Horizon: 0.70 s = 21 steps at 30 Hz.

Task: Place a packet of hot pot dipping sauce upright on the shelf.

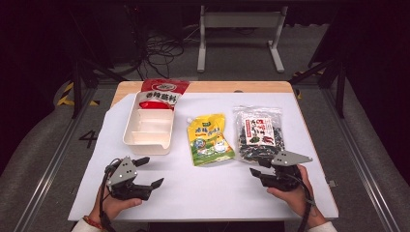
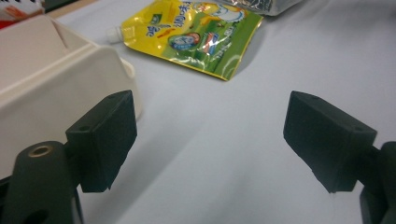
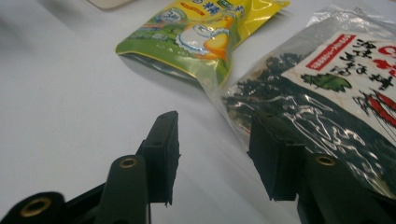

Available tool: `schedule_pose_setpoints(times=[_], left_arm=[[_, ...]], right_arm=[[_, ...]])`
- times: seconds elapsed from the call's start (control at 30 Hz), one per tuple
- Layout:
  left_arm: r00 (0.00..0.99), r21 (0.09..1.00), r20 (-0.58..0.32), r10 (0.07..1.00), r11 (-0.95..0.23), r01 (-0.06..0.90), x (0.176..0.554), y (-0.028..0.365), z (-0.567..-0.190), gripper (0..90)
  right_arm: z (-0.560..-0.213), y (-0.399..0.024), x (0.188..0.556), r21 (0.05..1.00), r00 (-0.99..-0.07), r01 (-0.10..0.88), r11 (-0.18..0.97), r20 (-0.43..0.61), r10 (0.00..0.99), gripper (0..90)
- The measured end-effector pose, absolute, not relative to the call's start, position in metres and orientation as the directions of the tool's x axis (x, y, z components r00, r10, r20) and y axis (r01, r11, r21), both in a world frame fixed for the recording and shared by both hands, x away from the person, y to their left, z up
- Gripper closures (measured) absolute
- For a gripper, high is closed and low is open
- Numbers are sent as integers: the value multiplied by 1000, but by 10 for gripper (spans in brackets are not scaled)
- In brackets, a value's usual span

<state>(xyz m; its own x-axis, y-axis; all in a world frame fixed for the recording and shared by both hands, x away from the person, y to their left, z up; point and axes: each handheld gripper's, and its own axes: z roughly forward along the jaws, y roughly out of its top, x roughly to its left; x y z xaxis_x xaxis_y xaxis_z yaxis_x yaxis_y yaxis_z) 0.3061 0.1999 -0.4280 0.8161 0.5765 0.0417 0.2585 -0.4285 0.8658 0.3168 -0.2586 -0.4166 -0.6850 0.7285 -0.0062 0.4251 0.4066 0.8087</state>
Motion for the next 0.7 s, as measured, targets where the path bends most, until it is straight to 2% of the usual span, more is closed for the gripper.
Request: schedule_pose_setpoints(times=[0.3,0.53,0.7], left_arm=[[835,833,44,549,-482,272,311,188,-443,178],[840,828,34,542,-486,281,312,187,-447,178],[850,824,33,526,-496,275,311,184,-448,178]], right_arm=[[-408,-223,345,814,-708,406,415,-7,706,618],[-415,-198,372,794,-706,427,433,-7,708,613],[-425,-187,391,772,-680,468,430,4,733,578]])
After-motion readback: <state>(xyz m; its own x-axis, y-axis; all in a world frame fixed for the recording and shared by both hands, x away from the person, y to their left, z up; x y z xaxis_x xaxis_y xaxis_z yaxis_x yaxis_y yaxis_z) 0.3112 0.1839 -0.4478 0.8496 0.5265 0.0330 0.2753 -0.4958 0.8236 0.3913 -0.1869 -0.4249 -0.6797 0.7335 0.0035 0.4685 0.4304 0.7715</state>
